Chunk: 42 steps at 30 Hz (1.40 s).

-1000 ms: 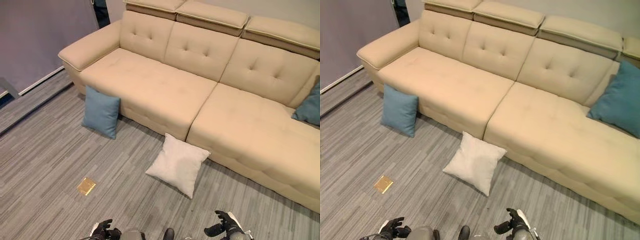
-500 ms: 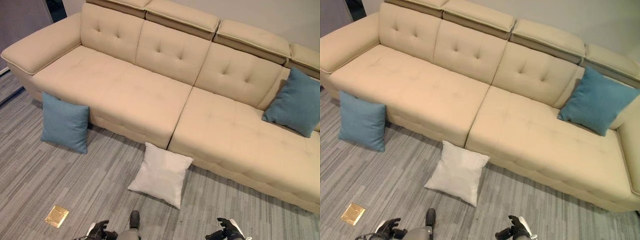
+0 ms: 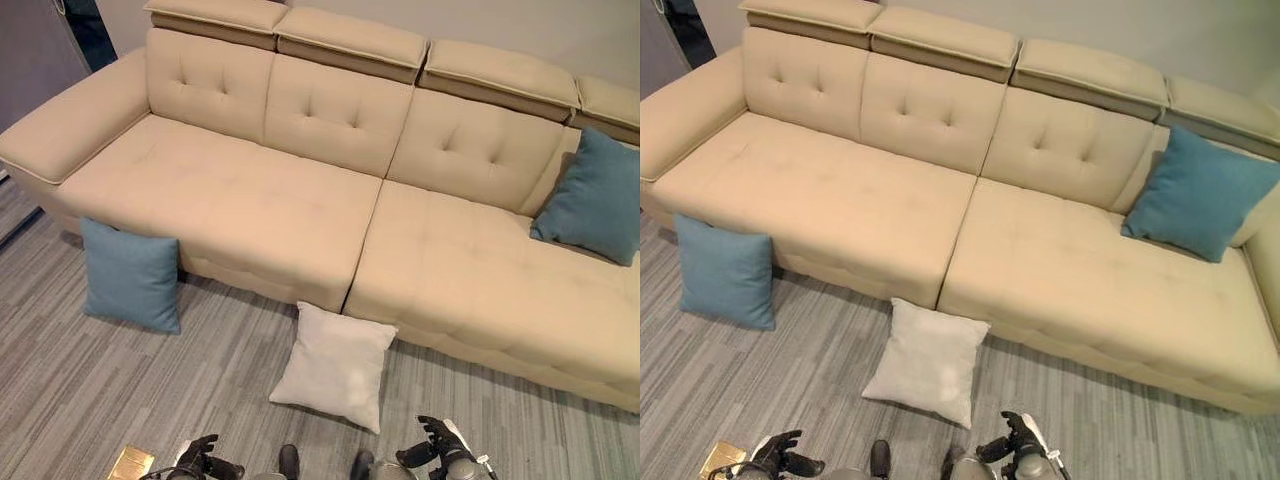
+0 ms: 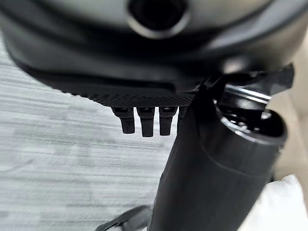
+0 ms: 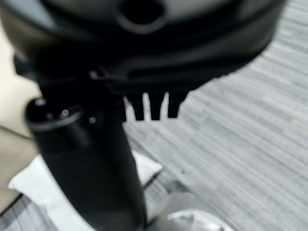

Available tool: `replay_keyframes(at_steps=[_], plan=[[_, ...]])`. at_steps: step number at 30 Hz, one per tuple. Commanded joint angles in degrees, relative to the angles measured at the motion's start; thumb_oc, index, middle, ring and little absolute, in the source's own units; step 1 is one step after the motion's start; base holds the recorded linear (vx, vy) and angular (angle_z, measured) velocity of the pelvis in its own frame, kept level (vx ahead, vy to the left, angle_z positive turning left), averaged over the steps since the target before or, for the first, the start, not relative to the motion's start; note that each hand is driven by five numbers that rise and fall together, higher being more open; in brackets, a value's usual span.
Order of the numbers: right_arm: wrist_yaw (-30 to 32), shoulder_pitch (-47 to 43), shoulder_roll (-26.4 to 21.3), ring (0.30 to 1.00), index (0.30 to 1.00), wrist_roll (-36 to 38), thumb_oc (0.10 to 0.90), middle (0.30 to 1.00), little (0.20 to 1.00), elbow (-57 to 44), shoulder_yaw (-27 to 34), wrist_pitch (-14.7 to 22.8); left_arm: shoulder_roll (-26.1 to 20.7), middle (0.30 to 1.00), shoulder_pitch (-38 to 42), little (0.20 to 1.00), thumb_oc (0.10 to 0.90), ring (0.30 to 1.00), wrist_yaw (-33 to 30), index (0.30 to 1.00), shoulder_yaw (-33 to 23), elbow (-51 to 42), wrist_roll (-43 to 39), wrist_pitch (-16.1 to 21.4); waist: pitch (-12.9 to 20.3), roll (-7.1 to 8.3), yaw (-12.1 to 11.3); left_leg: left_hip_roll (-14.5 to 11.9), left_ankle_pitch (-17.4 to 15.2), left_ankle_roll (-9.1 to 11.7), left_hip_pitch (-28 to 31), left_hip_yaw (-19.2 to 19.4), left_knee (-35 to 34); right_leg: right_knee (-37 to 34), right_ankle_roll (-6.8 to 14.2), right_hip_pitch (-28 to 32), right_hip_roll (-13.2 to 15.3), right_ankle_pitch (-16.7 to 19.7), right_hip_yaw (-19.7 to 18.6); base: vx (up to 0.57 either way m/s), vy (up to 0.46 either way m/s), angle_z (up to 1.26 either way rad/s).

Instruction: Pick up all the scattered cushions and arrange them neatly on the sofa.

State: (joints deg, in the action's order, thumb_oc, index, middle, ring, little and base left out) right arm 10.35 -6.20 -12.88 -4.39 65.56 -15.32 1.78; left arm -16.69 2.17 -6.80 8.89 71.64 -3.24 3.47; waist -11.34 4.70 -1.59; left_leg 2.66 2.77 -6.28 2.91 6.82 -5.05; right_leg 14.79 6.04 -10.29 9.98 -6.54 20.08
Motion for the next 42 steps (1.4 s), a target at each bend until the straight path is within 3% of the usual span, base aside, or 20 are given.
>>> replay_keyframes(at_steps=[1,8,13,16,19,23,28,29,32,35,37,42], plan=[[1.8,-0.6,-3.5,0.900,0.900,-0.5,0.800,0.900,0.900,-0.6,0.1,0.7,-1.1,0.900,0.1,0.900,0.800,0.900,-0.2,0.900,0.2,-0.6,0.9,1.7,1.0,1.66,-0.3,0.1,-8.1,5.5,-1.5,-3.5,6.6,-9.9,0.4,6.0,-4.0,5.2,-1.3,0.10,-0.110,0.14],[2.4,-0.4,-4.8,0.900,0.900,1.1,0.800,0.900,0.900,0.1,1.2,1.2,0.5,0.900,0.4,0.900,0.800,0.900,0.5,0.900,1.2,-1.1,0.4,1.8,0.6,2.25,-0.1,-1.2,-10.0,8.8,-7.2,-2.4,18.4,-14.0,-1.5,10.0,-4.1,4.7,-0.9,0.04,-0.068,0.27],[2.7,-0.7,-5.1,0.900,0.900,1.4,0.800,0.900,0.900,-0.1,1.2,1.3,0.8,0.900,0.4,0.900,0.800,0.900,0.3,0.900,1.4,-1.1,0.1,1.6,1.1,2.23,-0.3,-3.3,-7.9,9.2,-8.7,-2.9,15.5,-14.9,-1.4,11.1,-4.7,4.2,-1.7,0.07,0.020,0.01],[2.9,-0.8,-5.3,0.900,0.900,1.3,0.800,0.900,0.900,0.0,0.8,1.2,0.9,0.900,0.7,0.900,0.800,0.900,0.1,0.900,1.7,-1.1,-0.3,1.5,0.9,1.93,-0.8,-4.4,-5.4,9.8,-9.9,-5.8,13.2,-14.6,-1.5,11.6,-5.4,3.4,-3.5,0.09,0.063,-0.12],[2.7,-0.3,-5.3,0.900,0.900,0.8,0.800,0.900,0.900,0.6,1.0,0.9,1.0,0.900,0.6,0.900,0.800,0.900,0.4,0.900,1.7,-1.0,-0.2,1.2,1.8,1.30,-0.6,-4.7,-4.6,9.8,-7.7,-6.5,9.1,-15.6,-1.3,12.5,-5.7,3.4,-4.1,0.12,0.092,-0.39],[2.8,-0.4,-5.0,0.900,0.900,0.9,0.800,0.900,0.900,0.7,1.1,0.7,0.7,0.900,0.6,0.900,0.800,0.900,0.4,0.900,1.9,-1.2,-0.1,1.2,2.0,1.08,-0.7,-4.2,-4.5,9.2,-6.1,-6.0,6.8,-15.6,-0.7,12.0,-5.2,3.7,-5.2,0.09,0.120,-0.15],[3.9,-2.4,-5.2,0.900,0.900,2.6,0.800,0.900,0.900,-0.3,1.9,0.7,-0.5,0.900,2.2,0.900,0.800,0.900,-0.5,0.900,1.5,-2.6,-2.0,1.7,-0.5,1.10,-0.7,-3.7,-5.3,8.5,-8.7,-5.0,8.8,-13.0,-0.1,8.1,-3.8,3.8,-6.1,-0.10,0.067,-0.12],[5.3,-4.8,-5.9,0.900,0.900,4.3,0.800,0.900,0.900,-1.4,2.6,0.8,-1.7,0.900,4.5,0.900,0.800,0.900,-1.8,0.900,1.2,-3.9,-4.7,2.6,-3.8,0.84,-0.6,-3.4,-5.5,8.1,-12.9,-4.2,11.4,-9.1,-0.2,2.9,-2.6,4.0,-6.7,-0.31,0.077,-0.11],[7.3,-8.2,-7.3,0.900,0.900,7.2,0.800,0.900,0.900,-2.6,3.5,0.9,-3.0,0.900,7.9,0.900,0.800,0.900,-4.2,0.900,1.0,-5.1,-8.5,4.0,-6.4,0.22,-0.6,-3.1,-6.0,7.7,-20.0,-3.6,15.6,-3.0,-0.6,-5.7,-0.8,3.9,-7.7,-0.29,0.092,-0.18],[10.0,-11.3,-8.3,0.900,0.900,11.3,0.800,0.900,0.900,-4.0,5.3,1.7,-4.0,0.900,11.6,0.900,0.800,0.900,-6.2,0.900,1.3,-6.6,-12.2,5.4,-8.0,-0.57,-0.4,-2.6,-6.4,7.3,-27.5,-3.0,20.3,1.8,-1.3,-13.3,0.6,3.3,-8.2,-0.15,0.046,-0.18],[11.7,-13.8,-8.8,0.900,0.900,14.7,0.800,0.900,0.900,-4.9,6.3,2.3,-4.4,0.900,14.3,0.900,0.800,0.900,-7.4,0.900,1.9,-8.3,-14.7,6.3,-9.2,-1.22,-0.1,-3.0,-8.8,7.5,-32.5,-3.0,25.1,6.4,-1.4,-18.4,1.2,1.0,-9.1,-0.08,0.012,-0.09],[14.3,-21.5,-10.1,0.900,0.900,21.1,0.800,0.900,0.900,-5.8,7.2,4.0,-5.1,0.900,21.1,0.900,0.800,0.900,-9.4,0.900,3.1,-11.2,-20.2,7.8,-10.0,-2.73,0.9,-3.9,-10.5,6.9,-49.8,-2.7,36.5,17.9,-2.1,-36.1,2.3,-1.3,-11.4,-0.14,0.019,-0.01]])
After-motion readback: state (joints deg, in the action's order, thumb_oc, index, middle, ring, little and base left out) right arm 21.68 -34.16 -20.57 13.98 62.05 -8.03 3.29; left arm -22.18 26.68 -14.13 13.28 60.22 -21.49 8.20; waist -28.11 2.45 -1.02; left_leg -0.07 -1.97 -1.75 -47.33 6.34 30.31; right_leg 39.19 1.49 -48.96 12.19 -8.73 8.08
